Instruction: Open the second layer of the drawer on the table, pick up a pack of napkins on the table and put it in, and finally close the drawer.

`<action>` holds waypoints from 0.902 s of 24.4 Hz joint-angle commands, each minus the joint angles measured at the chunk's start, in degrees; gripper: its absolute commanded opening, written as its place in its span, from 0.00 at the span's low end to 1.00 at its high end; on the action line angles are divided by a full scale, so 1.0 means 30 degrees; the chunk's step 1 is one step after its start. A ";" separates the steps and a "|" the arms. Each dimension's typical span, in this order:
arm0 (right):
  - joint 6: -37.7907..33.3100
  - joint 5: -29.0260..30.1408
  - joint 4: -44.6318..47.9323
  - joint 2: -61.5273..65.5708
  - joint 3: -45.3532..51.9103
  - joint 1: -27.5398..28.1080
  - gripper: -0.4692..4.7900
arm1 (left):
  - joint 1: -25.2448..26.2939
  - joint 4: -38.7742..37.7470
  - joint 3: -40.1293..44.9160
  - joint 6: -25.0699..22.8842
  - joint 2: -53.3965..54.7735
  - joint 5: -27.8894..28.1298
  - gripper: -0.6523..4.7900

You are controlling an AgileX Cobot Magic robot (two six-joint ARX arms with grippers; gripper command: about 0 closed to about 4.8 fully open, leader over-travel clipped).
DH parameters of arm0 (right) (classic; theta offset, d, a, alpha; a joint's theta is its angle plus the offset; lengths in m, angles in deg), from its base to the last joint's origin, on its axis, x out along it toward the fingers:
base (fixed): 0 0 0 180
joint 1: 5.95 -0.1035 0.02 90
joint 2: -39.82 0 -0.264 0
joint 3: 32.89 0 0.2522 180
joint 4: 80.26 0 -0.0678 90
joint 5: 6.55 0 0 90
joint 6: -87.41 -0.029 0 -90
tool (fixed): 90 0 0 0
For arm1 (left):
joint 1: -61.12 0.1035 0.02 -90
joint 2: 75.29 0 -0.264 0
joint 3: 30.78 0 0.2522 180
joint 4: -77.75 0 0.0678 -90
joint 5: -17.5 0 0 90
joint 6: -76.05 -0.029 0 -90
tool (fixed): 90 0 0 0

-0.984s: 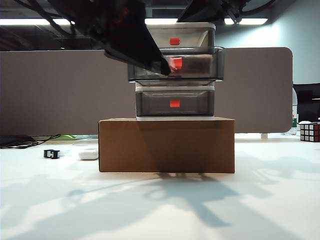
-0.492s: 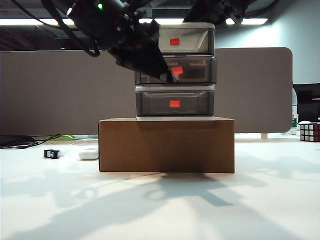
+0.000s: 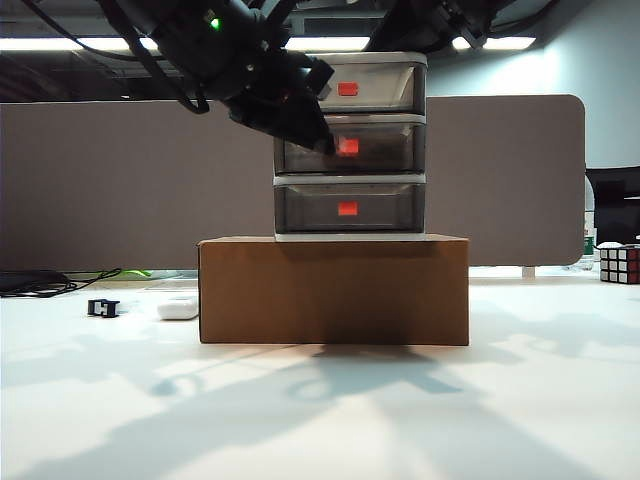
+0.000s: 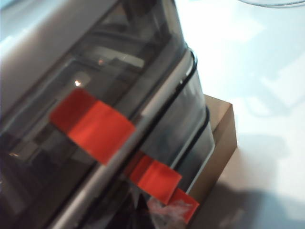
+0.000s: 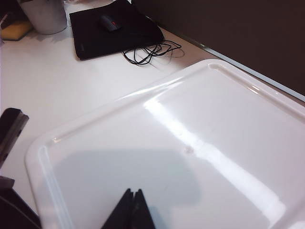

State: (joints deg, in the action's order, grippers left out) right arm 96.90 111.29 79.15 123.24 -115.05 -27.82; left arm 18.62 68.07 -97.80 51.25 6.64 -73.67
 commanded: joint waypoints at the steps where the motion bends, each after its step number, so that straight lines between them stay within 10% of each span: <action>1: 0.0000 -0.0306 -0.0364 -0.0007 -0.0022 0.0000 0.08 | -0.0131 0.0335 -0.0022 -0.0291 -0.0124 0.0466 0.11; 12: 0.2681 -0.0270 -0.3257 -0.3548 0.0211 -0.0015 0.08 | -0.0299 -0.5712 0.2637 -0.0321 -0.9304 -0.1479 0.11; 22: -0.1311 -0.3628 -0.1392 -1.5096 1.0761 -0.0036 0.08 | -0.0350 -0.4029 1.0972 0.7009 -1.9715 0.0350 0.11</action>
State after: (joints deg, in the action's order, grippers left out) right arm 95.20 103.05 71.72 80.29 -85.21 -27.89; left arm 17.53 52.92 -66.21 68.76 -51.23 -74.64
